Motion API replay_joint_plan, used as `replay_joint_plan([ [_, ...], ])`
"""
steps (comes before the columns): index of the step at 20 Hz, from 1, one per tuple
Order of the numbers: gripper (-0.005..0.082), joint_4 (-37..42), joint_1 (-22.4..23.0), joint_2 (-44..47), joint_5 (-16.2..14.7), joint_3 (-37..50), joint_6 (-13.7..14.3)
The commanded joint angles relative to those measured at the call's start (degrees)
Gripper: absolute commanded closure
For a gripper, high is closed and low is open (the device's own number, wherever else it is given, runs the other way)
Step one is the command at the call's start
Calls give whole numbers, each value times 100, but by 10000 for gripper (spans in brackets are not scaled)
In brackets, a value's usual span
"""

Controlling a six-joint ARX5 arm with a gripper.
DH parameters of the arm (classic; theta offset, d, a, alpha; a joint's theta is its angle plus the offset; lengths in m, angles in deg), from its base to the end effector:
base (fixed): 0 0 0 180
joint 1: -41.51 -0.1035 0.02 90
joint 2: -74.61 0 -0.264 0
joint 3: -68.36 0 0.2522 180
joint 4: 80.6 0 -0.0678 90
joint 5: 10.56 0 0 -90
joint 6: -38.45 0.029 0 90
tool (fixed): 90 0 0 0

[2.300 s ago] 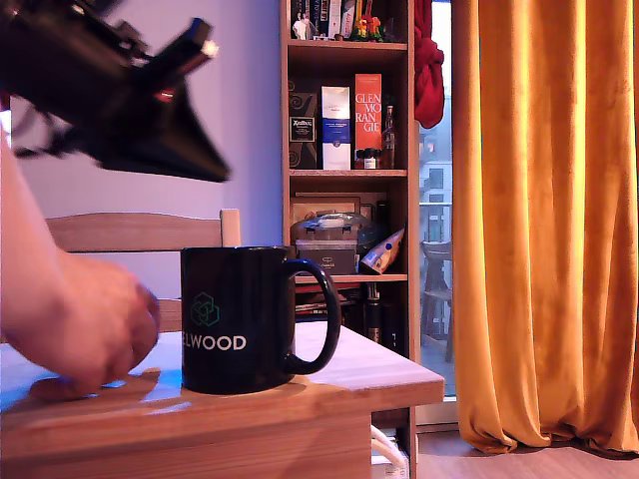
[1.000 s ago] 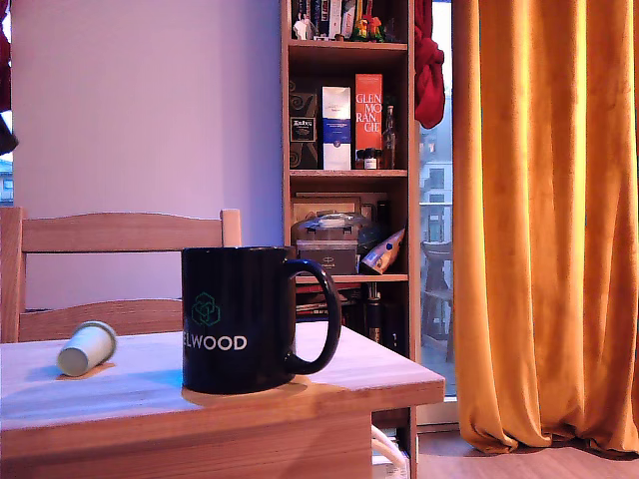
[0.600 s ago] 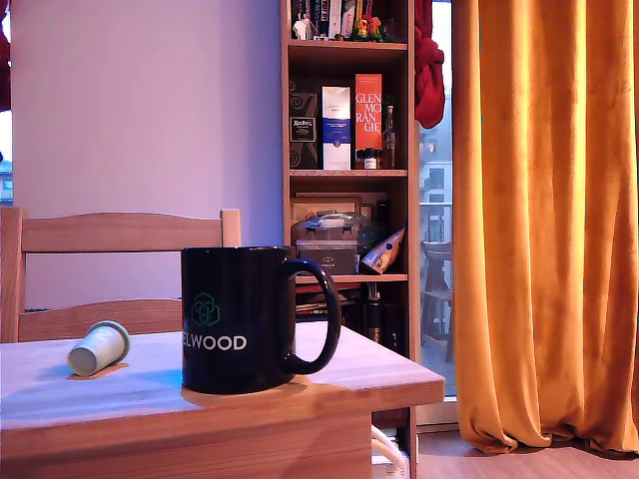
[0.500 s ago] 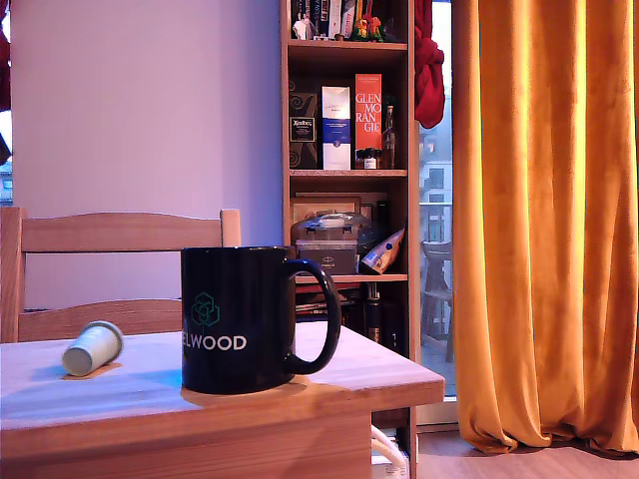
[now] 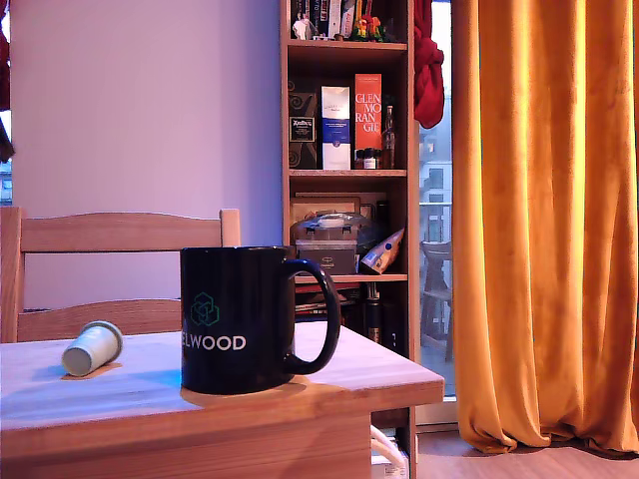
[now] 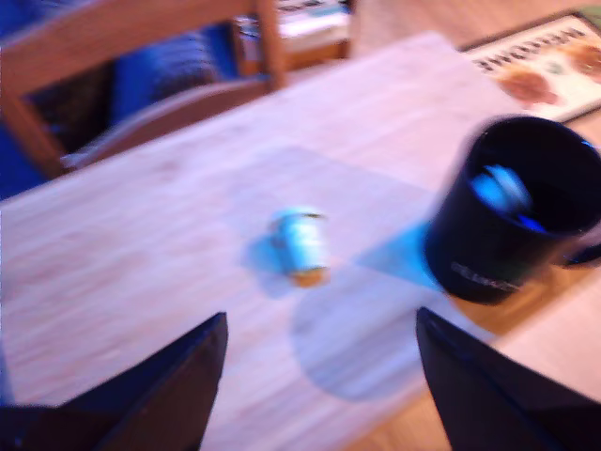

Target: Pick up the coffee capsules on the table and drop them inside the coffee cup

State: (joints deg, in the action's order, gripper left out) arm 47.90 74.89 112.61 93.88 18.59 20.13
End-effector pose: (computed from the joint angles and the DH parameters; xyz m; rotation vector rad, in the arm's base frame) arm 0.1147 -0.0669 0.2562 -0.0239 0.6767 -0.2110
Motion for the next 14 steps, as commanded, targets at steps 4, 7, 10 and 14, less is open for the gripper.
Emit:
replay_joint_plan([
  [4, 184, 293, -293, 188, 11, 2, 76],
  [7, 184, 579, -490, 546, -166, 2, 249],
  [10, 184, 1014, -664, 975, -363, 2, 363],
  [14, 185, 1478, -844, 1346, -549, 4, 562],
])
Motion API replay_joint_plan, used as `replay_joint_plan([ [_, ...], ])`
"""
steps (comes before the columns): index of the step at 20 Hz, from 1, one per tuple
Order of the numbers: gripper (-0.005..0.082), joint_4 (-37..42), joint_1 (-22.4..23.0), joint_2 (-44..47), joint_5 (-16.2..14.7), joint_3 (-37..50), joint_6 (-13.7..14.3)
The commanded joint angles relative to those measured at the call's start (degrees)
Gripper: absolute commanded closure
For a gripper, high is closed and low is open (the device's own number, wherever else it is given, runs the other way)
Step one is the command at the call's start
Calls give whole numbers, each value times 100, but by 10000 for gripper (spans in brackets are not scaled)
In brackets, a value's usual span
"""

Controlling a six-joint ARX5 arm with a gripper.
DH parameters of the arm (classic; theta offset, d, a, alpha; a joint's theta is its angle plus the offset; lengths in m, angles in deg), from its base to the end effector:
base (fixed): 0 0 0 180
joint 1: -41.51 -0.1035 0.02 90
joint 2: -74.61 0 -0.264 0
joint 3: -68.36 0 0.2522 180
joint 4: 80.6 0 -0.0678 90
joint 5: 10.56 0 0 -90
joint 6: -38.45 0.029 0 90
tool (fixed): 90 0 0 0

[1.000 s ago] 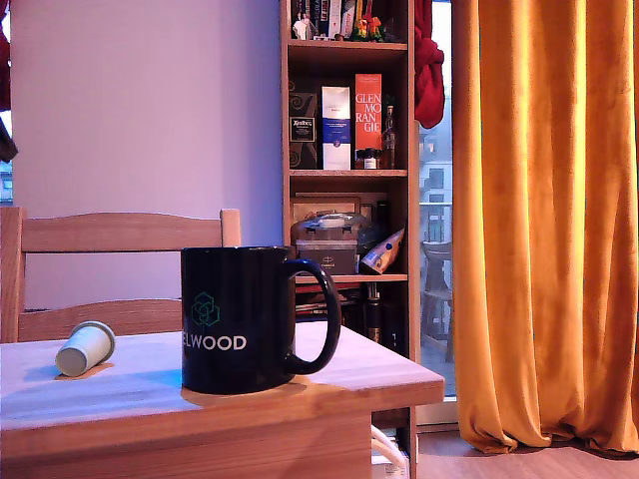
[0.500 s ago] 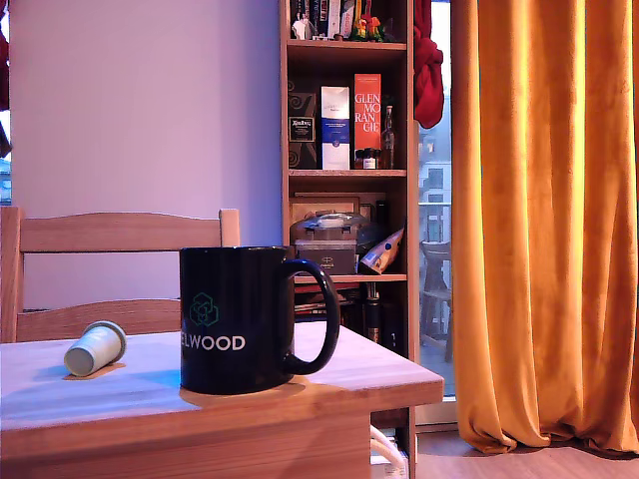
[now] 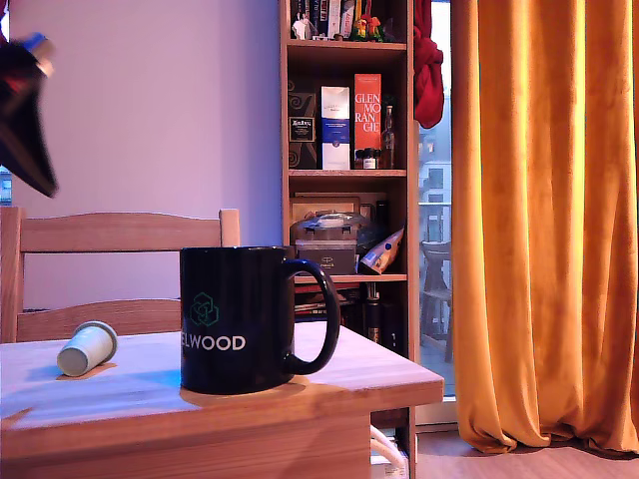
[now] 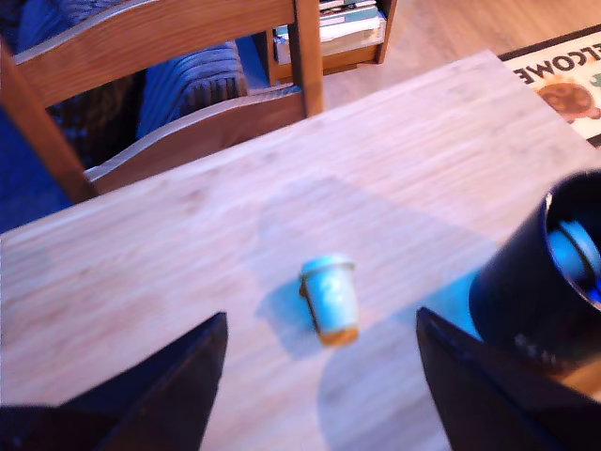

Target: Pick up the coffee capsules on the table and drop them inside the coffee cup

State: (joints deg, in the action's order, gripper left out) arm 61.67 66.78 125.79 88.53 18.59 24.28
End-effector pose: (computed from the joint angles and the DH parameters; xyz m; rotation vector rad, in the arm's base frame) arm 0.1660 -0.0733 0.2421 -0.0345 0.6820 -0.1881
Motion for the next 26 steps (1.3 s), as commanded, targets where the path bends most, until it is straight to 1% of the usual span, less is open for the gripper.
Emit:
replay_joint_plan([
  [1, 185, 212, -72, 66, -111, 7, 243],
  [3, 185, 503, -136, 70, -413, 35, 409],
  [5, 185, 732, -201, 70, -612, 127, 431],
  [7, 185, 1038, -258, 70, -763, 393, 474],
  [10, 186, 1574, -267, 70, -789, 946, 474],
  [12, 187, 2090, -267, 70, -896, 1338, 479],
  [14, 216, 2730, -267, 70, -1027, 1746, 505],
  [17, 234, 3327, -267, 70, -1014, 2258, 503],
  [19, 234, 3556, -267, 70, -1016, 2490, 581],
  [21, 234, 3600, -267, 70, -1014, 2599, 592],
  [22, 234, 3604, -267, 72, -1016, 2627, 723],
  [24, 234, 3622, -267, 96, -1021, 2636, 765],
  [25, 234, 3635, -267, 103, -1019, 2636, 848],
  [26, 234, 3652, -267, 120, -1019, 2636, 848],
])
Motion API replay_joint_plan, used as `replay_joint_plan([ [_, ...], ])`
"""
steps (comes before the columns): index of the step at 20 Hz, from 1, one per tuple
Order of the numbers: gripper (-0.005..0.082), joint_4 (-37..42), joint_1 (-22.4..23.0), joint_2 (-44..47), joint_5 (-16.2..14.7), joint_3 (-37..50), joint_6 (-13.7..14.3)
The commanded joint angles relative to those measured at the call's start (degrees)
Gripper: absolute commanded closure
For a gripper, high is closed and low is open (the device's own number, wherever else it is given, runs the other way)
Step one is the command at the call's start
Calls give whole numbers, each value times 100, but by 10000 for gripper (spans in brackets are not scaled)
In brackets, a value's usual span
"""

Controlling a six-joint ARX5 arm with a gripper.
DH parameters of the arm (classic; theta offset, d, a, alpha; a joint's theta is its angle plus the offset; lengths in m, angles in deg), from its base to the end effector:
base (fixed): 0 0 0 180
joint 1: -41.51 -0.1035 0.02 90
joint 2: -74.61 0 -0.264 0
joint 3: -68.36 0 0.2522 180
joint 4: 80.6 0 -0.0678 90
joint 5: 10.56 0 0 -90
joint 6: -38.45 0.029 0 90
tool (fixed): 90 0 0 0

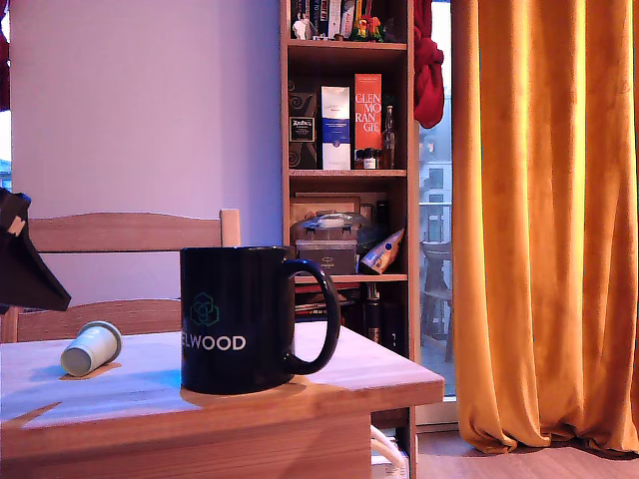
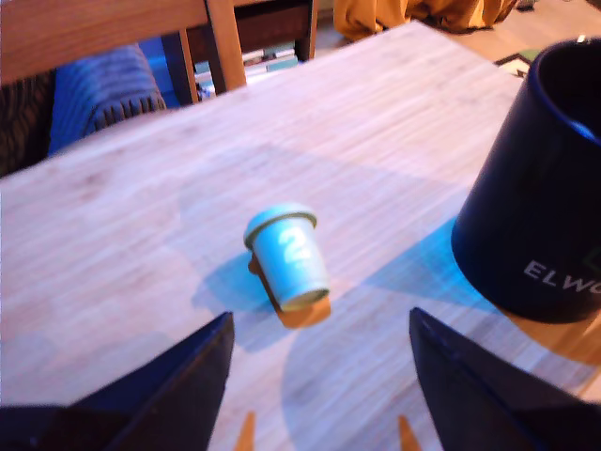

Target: Pick up the coffee capsules on the table and drop them inside the coffee cup

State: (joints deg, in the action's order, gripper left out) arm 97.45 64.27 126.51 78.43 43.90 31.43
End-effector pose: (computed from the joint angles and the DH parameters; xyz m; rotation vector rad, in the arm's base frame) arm 0.1522 -0.0644 0.1475 -0.0207 0.5310 -0.3737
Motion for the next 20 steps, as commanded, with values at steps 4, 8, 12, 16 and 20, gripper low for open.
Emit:
replay_joint_plan([
  [4, 234, 409, -15, 269, -39, 105, 153],
  [8, 234, 1252, -17, 968, -149, 105, 160],
  [12, 234, 2122, -17, 1812, -74, 105, 302],
  [16, 234, 3064, -39, 2638, 59, 103, 306],
  [20, 234, 3547, -39, 3373, 37, 57, 315],
])
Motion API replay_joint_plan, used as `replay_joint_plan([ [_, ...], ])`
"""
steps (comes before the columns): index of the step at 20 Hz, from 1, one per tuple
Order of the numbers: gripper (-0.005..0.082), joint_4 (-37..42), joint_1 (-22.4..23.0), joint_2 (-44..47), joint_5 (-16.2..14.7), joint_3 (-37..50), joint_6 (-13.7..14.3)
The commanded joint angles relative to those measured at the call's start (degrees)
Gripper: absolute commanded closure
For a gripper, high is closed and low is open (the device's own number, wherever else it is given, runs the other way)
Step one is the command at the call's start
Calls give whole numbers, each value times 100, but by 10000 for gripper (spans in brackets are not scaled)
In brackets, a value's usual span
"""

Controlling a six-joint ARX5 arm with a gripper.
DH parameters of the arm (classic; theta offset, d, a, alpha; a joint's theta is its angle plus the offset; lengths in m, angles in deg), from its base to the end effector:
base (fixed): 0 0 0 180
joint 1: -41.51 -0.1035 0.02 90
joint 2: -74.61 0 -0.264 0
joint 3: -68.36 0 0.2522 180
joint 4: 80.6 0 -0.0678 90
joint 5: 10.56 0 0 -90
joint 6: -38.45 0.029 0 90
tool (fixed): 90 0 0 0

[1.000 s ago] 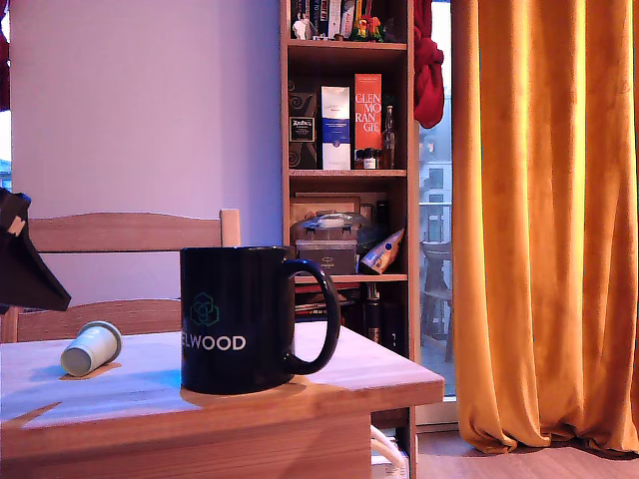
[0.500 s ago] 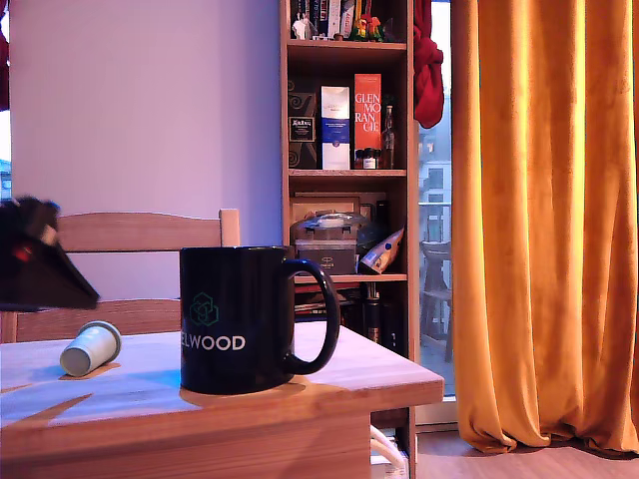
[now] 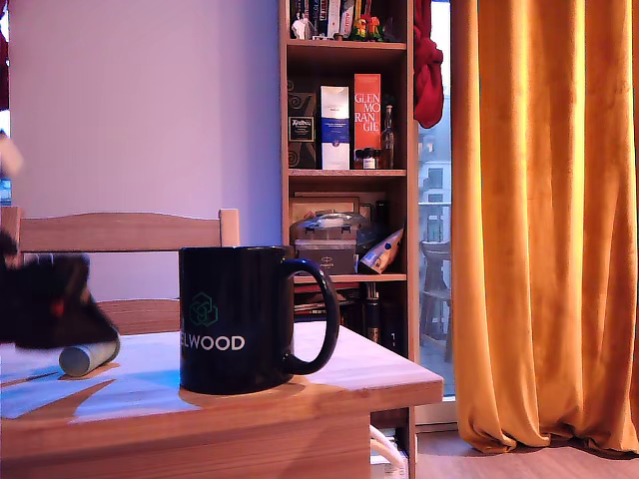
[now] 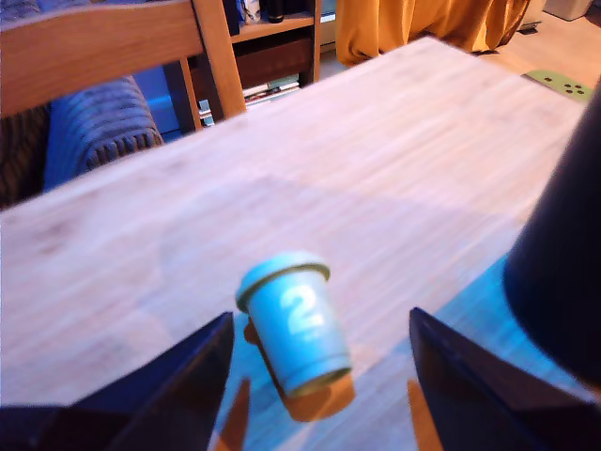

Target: Pick up the coffee capsules on the table and drop them inside the coffee cup

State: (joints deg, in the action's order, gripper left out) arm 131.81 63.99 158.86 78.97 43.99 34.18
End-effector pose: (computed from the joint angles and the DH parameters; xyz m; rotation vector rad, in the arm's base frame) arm 0.1902 -0.0790 0.1034 0.0200 0.4879 -0.3748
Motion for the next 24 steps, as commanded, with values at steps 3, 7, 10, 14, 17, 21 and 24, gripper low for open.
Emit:
replay_joint_plan([
  [3, 234, 555, -11, 603, -17, 24, 70],
  [7, 234, 632, -11, 852, -17, -118, 72],
  [10, 237, 640, -37, 925, -11, -181, 76],
  [14, 256, 603, -101, 925, -17, -188, 90],
  [17, 488, 599, -101, 925, -39, -188, 92],
  [21, 644, 601, -101, 925, -61, -188, 90],
  [24, 644, 603, -101, 922, -61, -190, 87],
])
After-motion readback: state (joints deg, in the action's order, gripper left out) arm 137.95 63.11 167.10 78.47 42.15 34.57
